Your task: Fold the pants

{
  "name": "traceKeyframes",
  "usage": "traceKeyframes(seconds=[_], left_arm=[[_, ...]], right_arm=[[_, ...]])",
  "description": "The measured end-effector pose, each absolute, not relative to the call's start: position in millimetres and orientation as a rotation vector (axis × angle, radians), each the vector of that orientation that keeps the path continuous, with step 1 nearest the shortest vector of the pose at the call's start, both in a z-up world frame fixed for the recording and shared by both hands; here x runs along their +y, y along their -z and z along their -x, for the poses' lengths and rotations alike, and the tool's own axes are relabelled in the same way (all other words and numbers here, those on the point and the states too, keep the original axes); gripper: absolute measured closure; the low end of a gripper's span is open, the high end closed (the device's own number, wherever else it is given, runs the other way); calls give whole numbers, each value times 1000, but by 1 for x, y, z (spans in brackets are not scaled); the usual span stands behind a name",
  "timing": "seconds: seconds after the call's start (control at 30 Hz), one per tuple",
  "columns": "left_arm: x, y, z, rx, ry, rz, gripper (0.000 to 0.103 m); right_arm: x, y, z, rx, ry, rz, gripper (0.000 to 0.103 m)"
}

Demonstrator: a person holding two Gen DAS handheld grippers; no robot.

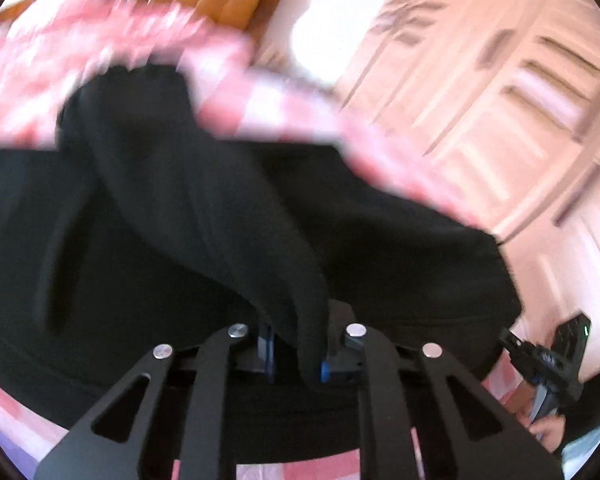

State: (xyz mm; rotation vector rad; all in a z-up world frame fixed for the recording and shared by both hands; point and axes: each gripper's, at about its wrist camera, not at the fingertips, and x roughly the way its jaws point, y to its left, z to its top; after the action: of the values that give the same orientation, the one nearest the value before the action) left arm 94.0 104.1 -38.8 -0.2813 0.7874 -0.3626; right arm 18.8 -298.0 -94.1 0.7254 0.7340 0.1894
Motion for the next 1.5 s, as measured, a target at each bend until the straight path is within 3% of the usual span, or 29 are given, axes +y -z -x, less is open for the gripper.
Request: traceKeyframes(seconds=[0.13,0.23,0.33,0.37,0.5,0.67,0.73,0.77,0.8,0.83,0.87,1.23,1.27,1.37,1.43,1.5], left_arm=[[120,-3,-56,649,411,287,90],[133,12,-51,697,377,286,87],[133,51,-67,863,390,361,63],[128,62,-68,895,390,351,41],[105,71,-62,906,436,298,8],[78,71,-64,917,483,261,6],[70,67,-58,915,493,226,6],[67,66,-58,906,499,201,5],[64,66,-58,902,503,181,4],[63,66,-60,904,503,172,4],[63,70,-63,917,497,184,4],[74,75,-68,923,500,225,4],[76,74,-68,920,496,229,4],[83,71,-67,892,491,247,8],[85,68,-68,877,499,260,25],[86,63,-68,864,484,247,58]], right_arm=[[-297,55,10,567,-312,-706,97],[-300,67,12,676,-238,-668,96],[-311,102,7,742,-221,-761,96],[-313,110,7,742,-219,-783,96],[-304,109,6,751,-197,-656,94],[-299,100,3,784,-183,-584,92],[-307,89,15,693,-150,-613,92],[-312,82,24,641,-91,-584,87],[-317,77,28,620,-26,-556,45],[-324,77,30,623,10,-545,9],[-331,81,27,660,28,-553,4],[-319,97,16,694,-125,-664,4],[-315,93,11,681,-135,-677,8],[-311,82,14,653,-97,-624,34],[-310,78,15,648,-70,-589,57],[-316,74,19,622,-46,-571,84]])
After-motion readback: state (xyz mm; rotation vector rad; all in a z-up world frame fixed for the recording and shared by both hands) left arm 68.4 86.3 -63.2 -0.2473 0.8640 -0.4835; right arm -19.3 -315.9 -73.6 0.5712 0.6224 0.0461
